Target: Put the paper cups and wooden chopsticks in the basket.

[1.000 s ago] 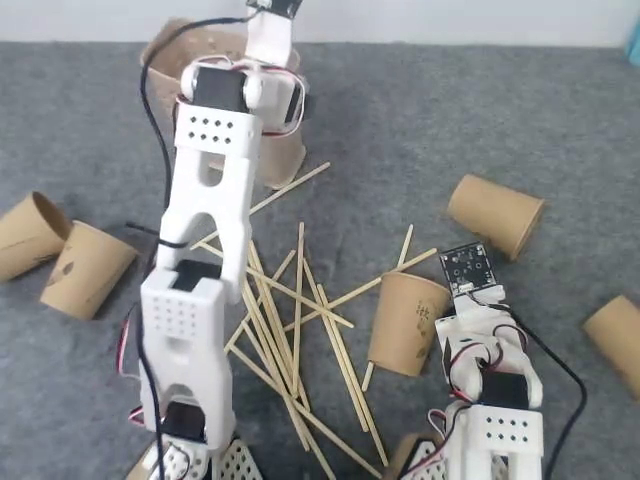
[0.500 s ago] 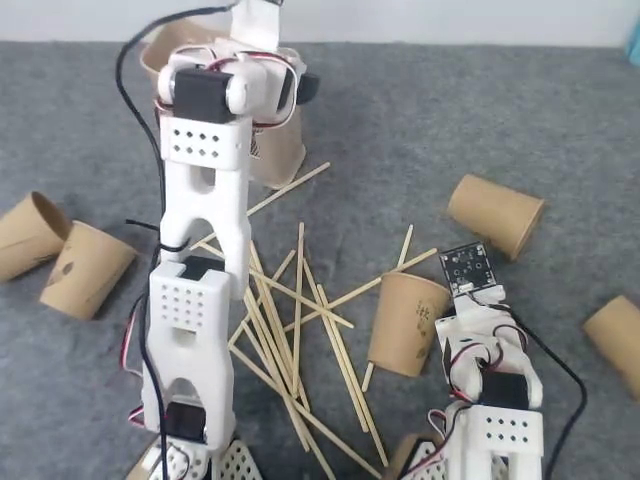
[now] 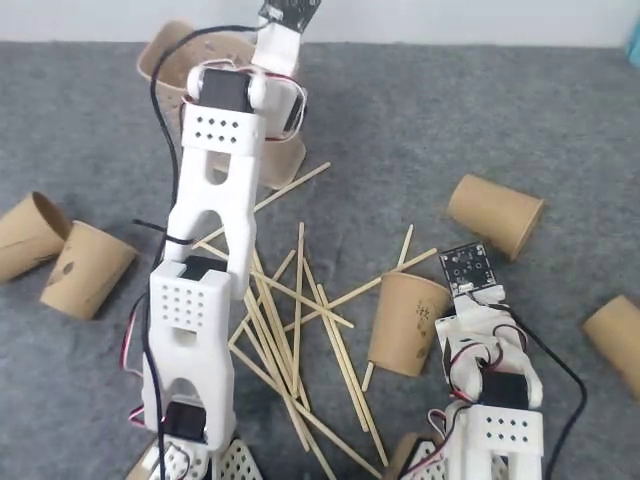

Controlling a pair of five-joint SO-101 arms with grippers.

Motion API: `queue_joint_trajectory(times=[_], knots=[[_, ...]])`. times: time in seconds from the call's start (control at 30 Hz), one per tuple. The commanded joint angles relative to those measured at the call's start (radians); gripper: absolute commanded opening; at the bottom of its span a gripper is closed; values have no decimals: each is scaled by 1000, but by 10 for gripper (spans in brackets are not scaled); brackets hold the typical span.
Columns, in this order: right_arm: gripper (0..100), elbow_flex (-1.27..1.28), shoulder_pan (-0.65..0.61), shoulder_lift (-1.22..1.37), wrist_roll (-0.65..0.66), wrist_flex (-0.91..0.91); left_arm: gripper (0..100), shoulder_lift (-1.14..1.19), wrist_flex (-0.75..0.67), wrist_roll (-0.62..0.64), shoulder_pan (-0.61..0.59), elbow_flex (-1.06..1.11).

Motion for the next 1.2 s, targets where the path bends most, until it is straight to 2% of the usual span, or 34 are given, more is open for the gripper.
queue_joint_trajectory(times=[0.0, 0.33, 0.5, 0.73, 0.83, 1.03, 1.17], knots=[[8, -8, 15, -13, 12, 7, 18, -8, 8, 8, 48, 7], [8, -8, 15, -13, 12, 7, 11, -18, 17, 310, 147, 1], [8, -8, 15, -13, 12, 7, 11, -18, 20, 508, 166, 1], [8, -8, 15, -13, 12, 7, 11, -18, 132, 730, 186, -61], [8, -8, 15, -13, 12, 7, 11, -18, 138, 830, 187, -116], [8, -8, 15, -13, 12, 7, 13, -8, 137, 842, 190, -171], [8, -8, 15, -13, 12, 7, 13, -8, 138, 775, 189, -148]])
